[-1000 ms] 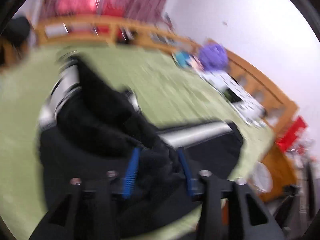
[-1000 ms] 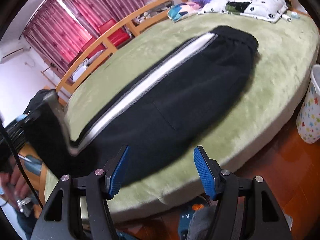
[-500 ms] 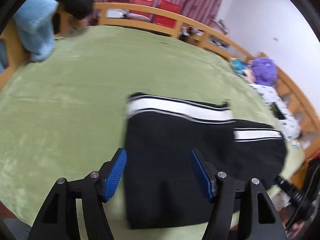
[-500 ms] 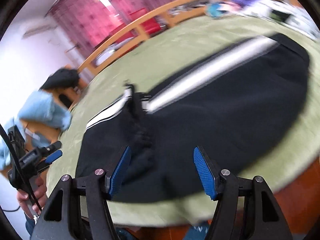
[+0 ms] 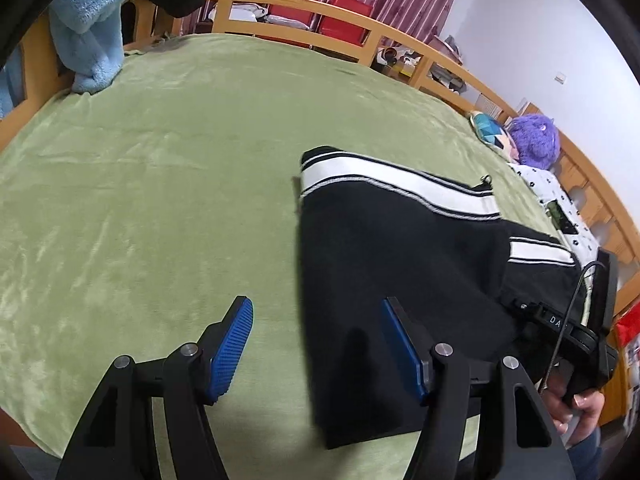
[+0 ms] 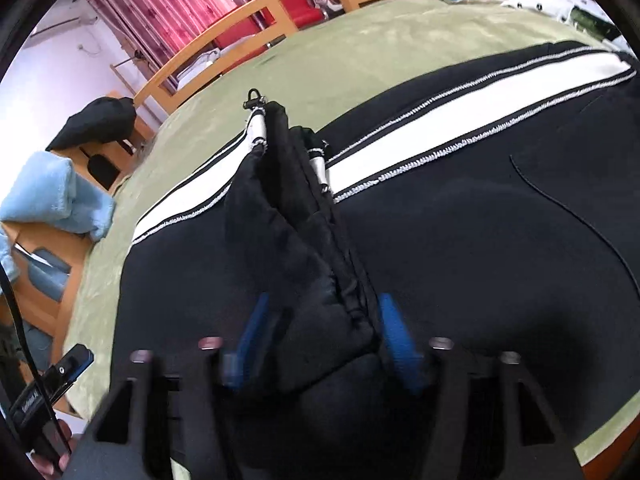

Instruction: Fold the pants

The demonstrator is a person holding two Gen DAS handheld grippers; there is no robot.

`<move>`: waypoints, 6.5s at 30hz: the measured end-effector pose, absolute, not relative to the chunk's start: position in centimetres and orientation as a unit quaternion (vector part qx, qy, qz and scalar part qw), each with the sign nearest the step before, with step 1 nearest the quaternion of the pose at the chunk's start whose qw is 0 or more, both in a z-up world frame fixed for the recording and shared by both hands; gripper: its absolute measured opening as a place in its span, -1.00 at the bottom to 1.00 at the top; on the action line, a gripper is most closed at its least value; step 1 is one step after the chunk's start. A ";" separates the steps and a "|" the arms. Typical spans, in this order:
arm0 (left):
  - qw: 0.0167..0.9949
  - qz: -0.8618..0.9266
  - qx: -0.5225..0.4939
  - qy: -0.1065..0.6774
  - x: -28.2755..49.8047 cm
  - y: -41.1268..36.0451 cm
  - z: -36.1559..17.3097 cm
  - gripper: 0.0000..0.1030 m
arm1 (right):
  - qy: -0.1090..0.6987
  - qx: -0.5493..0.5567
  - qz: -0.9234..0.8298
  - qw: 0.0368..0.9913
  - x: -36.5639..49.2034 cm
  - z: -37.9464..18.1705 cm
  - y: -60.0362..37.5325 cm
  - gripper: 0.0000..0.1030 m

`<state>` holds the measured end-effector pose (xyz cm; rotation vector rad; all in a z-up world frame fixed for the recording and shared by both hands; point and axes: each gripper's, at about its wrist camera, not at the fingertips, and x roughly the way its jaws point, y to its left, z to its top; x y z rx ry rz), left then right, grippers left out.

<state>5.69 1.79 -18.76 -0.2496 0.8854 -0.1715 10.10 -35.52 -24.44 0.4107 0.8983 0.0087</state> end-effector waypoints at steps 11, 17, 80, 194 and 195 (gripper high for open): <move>0.867 -0.106 -0.231 0.430 6.0 5.0 -18.5 0.29 | 0.410 0.260 -0.004 0.874 9.1 -21.6 -36.6 -0.58; 0.867 -0.103 -0.229 0.430 5.9 4.4 -18.0 0.33 | 0.365 0.232 0.011 0.901 6.3 -17.0 -36.8 -0.67; 0.869 -0.152 -0.166 0.441 5.7 -1.0 -19.9 0.34 | 0.517 0.222 0.133 0.816 6.3 -22.8 -41.0 -0.61; 0.870 -0.057 -0.186 0.453 4.9 17.3 -17.7 0.31 | 0.341 0.298 -0.004 0.892 8.1 -19.8 -45.4 -0.46; 0.869 -0.051 -0.184 0.456 4.8 17.1 -17.8 0.31 | 0.367 0.296 -0.012 0.882 8.6 -20.7 -46.0 -0.34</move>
